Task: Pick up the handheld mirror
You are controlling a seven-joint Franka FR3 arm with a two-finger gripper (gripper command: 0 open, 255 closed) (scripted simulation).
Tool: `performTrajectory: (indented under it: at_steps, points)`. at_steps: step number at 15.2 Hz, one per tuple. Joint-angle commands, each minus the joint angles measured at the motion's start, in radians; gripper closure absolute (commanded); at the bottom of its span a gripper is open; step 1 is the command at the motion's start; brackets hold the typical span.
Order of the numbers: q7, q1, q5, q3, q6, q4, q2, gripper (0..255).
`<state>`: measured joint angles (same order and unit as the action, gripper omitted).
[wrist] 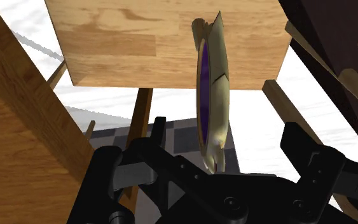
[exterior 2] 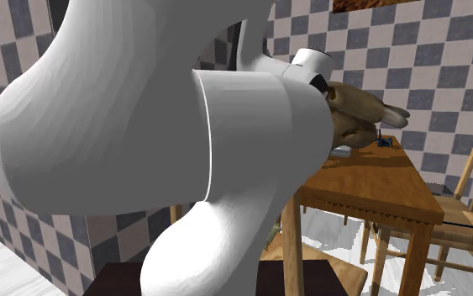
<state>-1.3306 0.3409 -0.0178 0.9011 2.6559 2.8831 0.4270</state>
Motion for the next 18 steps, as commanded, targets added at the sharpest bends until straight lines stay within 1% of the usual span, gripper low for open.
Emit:
performTrajectory:
  at_steps: [1,4,5,6,7,15,16,18]
  points:
    - [-0.036,0.050,0.032,0.045,0.040,0.002,-0.035,0]
    - [-0.094,0.142,0.096,0.127,0.097,0.004,-0.084,0]
    - [-0.107,0.164,0.110,0.146,0.107,0.005,-0.094,0]
    - [-0.106,0.164,0.109,0.147,0.107,0.005,-0.093,0]
    - [-0.107,0.161,0.108,0.146,0.107,0.005,-0.092,255]
    - [-0.105,0.157,0.105,0.143,0.106,0.006,-0.091,255]
    - [-0.106,0.164,0.109,0.147,0.107,0.005,-0.093,255]
    - [-0.065,0.094,0.064,0.085,0.070,0.003,-0.061,255]
